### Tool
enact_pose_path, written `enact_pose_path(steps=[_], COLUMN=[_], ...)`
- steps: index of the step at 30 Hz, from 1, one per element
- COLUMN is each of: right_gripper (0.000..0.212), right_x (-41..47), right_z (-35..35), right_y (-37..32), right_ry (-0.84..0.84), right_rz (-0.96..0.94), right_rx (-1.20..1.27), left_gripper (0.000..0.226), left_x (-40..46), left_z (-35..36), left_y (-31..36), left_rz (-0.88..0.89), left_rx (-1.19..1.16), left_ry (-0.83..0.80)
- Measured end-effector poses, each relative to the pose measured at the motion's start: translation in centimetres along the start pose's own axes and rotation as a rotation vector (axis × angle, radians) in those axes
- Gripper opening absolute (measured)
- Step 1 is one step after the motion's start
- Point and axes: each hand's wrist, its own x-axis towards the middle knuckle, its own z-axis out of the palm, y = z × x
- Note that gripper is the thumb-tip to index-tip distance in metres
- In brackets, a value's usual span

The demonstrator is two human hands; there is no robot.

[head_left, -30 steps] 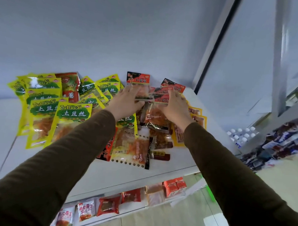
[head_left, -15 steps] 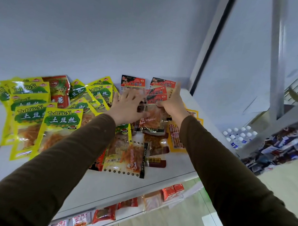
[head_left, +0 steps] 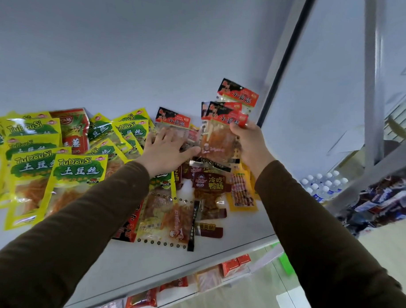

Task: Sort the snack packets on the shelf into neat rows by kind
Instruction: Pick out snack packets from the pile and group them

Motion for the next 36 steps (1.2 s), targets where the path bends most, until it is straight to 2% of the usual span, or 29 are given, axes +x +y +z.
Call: enact_pose_path(steps=[2,4,7,8,10,12,13,16,18,19,21,23,25,30,33,36], right_gripper=[0.015,0.013,0.015,0.017,0.020,0.019,0.018,0.017,0.020,0.022,0.026,0.030,0.033,0.036,0.036,0.031], right_x=[0.3,0.5,0.8,0.8,0.6,0.0,-0.5,-1.7,-2.3,-2.6,-3.0,-3.3,-3.5,-4.5,-5.2,-5.9], right_z=[-0.7,-1.2,-1.8,-1.8,-1.6,-0.9,-0.5,0.7,1.4,1.8,2.5,2.8,2.9,3.0,3.4,3.8], right_y=[-1.0,-2.0,-3.6,-4.1,-4.9,-5.3,-5.3,-4.7,-4.1,-3.7,-3.2,-2.8,-2.6,-2.1,-1.6,-1.2], right_ry=[0.012,0.000,-0.037,-0.057,-0.133,-0.230,-0.271,-0.314,-0.256,-0.226,-0.189,-0.156,-0.146,-0.282,-0.343,-0.377], right_rz=[-0.040,-0.101,-0.152,-0.146,-0.106,-0.031,0.004,0.070,0.093,0.101,0.101,0.082,0.065,-0.005,-0.002,0.020], right_rx=[0.063,0.140,0.279,0.326,0.402,0.432,0.426,0.368,0.321,0.307,0.290,0.264,0.243,0.175,0.100,0.143], left_gripper=[0.112,0.109,0.098,0.092,0.086,0.091,0.091,0.087,0.077,0.072,0.075,0.075,0.065,0.051,0.056,0.047], left_x=[0.1,0.2,0.2,0.2,-0.1,-0.3,-0.4,-0.8,-0.8,-0.8,-0.6,-0.4,-0.2,-0.1,-0.6,-1.3], left_z=[-0.2,-0.5,-1.2,-1.6,-3.1,-4.7,-5.5,-6.8,-6.7,-6.5,-5.9,-5.3,-4.9,-4.2,-3.9,-3.4], left_y=[0.0,0.0,0.4,0.8,2.0,3.1,3.6,4.3,4.6,4.6,4.6,4.4,4.1,3.7,4.0,4.2], left_rz=[-0.005,-0.022,-0.001,0.014,-0.009,-0.057,-0.042,0.075,0.113,0.097,0.049,0.031,0.007,-0.092,-0.125,-0.111], left_rx=[-0.034,-0.065,-0.132,-0.242,-0.711,-1.221,-1.400,-1.744,-1.728,-1.672,-1.582,-1.562,-1.563,-1.601,-1.618,-1.684], left_ry=[0.000,-0.001,0.130,0.197,0.214,0.067,-0.007,-0.252,-0.314,-0.289,-0.215,-0.155,-0.090,0.076,0.169,0.169])
